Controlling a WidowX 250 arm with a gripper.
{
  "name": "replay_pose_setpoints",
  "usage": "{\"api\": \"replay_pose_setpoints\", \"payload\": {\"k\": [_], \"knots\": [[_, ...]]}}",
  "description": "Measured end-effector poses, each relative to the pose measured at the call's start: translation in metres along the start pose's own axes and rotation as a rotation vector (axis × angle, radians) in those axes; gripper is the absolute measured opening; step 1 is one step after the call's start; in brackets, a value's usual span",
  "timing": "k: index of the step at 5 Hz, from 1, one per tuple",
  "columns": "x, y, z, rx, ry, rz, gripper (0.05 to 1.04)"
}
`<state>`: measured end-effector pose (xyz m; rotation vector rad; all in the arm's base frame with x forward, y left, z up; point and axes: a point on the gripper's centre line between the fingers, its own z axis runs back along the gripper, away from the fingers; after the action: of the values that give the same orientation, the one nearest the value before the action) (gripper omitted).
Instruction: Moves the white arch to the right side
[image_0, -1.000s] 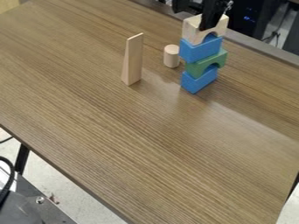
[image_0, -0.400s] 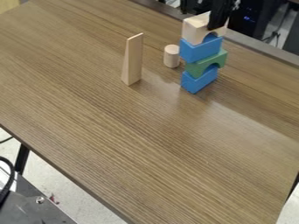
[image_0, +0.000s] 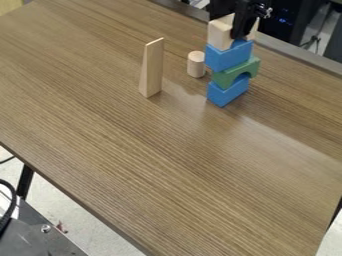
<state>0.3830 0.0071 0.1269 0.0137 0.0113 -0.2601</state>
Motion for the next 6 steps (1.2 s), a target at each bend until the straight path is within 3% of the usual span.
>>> {"api": "replay_pose_setpoints", "payload": {"k": [2, 4, 5, 6], "knots": [[-0.004, -0.003, 0.007, -0.006, -0.022, -0.001, 0.564], [-0.026, -0.017, 0.059, 0.022, -0.175, 0.006, 0.564], [-0.038, -0.026, 0.063, 0.014, -0.197, 0.017, 0.564], [-0.049, -0.043, 0.042, 0.015, -0.154, 0.017, 0.564]]}}
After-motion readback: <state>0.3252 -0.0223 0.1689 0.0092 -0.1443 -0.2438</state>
